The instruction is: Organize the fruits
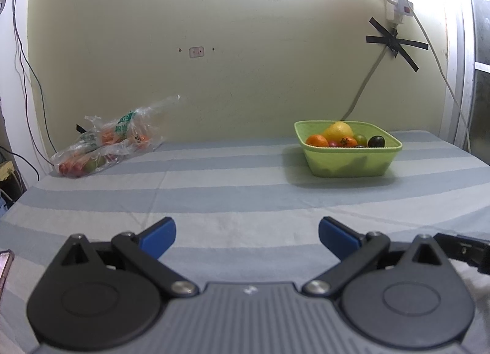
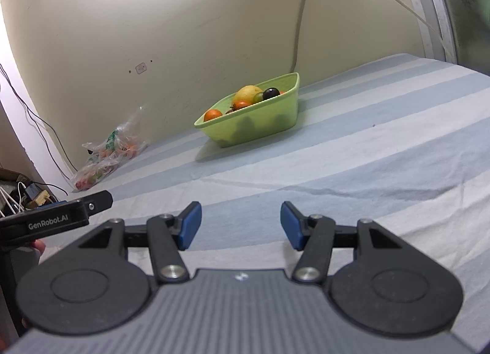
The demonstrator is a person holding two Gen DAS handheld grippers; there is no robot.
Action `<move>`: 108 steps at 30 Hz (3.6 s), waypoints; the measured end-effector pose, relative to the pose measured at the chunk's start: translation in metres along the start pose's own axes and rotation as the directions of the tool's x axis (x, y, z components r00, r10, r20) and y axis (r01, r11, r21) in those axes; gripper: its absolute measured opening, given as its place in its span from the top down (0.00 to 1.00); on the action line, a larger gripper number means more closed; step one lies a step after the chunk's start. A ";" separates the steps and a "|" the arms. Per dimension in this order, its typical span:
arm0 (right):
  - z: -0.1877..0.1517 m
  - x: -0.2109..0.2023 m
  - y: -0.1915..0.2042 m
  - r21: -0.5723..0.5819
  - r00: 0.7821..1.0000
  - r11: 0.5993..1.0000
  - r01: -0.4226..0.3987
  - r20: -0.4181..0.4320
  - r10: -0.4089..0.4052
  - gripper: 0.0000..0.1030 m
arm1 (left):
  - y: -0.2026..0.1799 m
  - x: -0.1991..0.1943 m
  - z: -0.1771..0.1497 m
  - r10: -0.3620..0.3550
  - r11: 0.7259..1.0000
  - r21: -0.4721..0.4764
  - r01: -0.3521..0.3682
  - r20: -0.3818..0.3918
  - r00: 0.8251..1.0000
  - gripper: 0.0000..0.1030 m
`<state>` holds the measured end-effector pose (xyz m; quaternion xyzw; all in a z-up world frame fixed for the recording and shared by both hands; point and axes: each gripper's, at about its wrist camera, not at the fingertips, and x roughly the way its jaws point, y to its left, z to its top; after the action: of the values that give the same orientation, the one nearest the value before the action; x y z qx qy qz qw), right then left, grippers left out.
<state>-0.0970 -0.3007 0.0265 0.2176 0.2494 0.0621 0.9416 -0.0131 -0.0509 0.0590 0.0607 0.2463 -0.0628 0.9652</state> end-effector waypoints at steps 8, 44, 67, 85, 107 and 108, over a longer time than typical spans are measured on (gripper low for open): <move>0.000 0.000 -0.001 -0.001 1.000 1.000 -0.001 0.000 0.001 0.42 | -0.003 0.000 -0.001 0.015 1.000 0.004 -0.015 -0.019 1.000 0.00; 0.000 -0.003 -0.002 0.010 1.000 1.000 0.005 0.008 -0.005 0.42 | -0.009 0.001 -0.003 0.050 0.998 0.037 -0.048 -0.043 0.998 0.00; -0.001 -0.005 -0.004 0.016 1.000 1.000 0.004 0.012 -0.004 0.42 | -0.010 0.007 0.000 0.023 0.999 0.034 -0.020 -0.080 0.997 0.00; -0.001 -0.004 -0.004 0.023 1.000 1.000 0.011 0.017 -0.011 0.42 | -0.014 0.014 -0.003 -0.012 0.999 0.029 0.017 -0.142 0.990 0.00; -0.003 -0.003 -0.003 0.028 1.000 0.999 0.020 0.012 -0.020 0.42 | -0.014 0.013 -0.005 -0.036 0.999 0.027 0.041 -0.148 0.988 0.00; -0.003 -0.003 -0.003 0.027 1.000 0.999 0.019 0.011 -0.019 0.42 | -0.014 0.013 -0.006 -0.037 0.999 0.027 0.041 -0.147 0.988 0.00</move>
<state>-0.1005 -0.3034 0.0240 0.2283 0.2468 0.0485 0.9405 -0.0067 -0.0650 0.0467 0.0749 0.3167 -0.0808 0.9421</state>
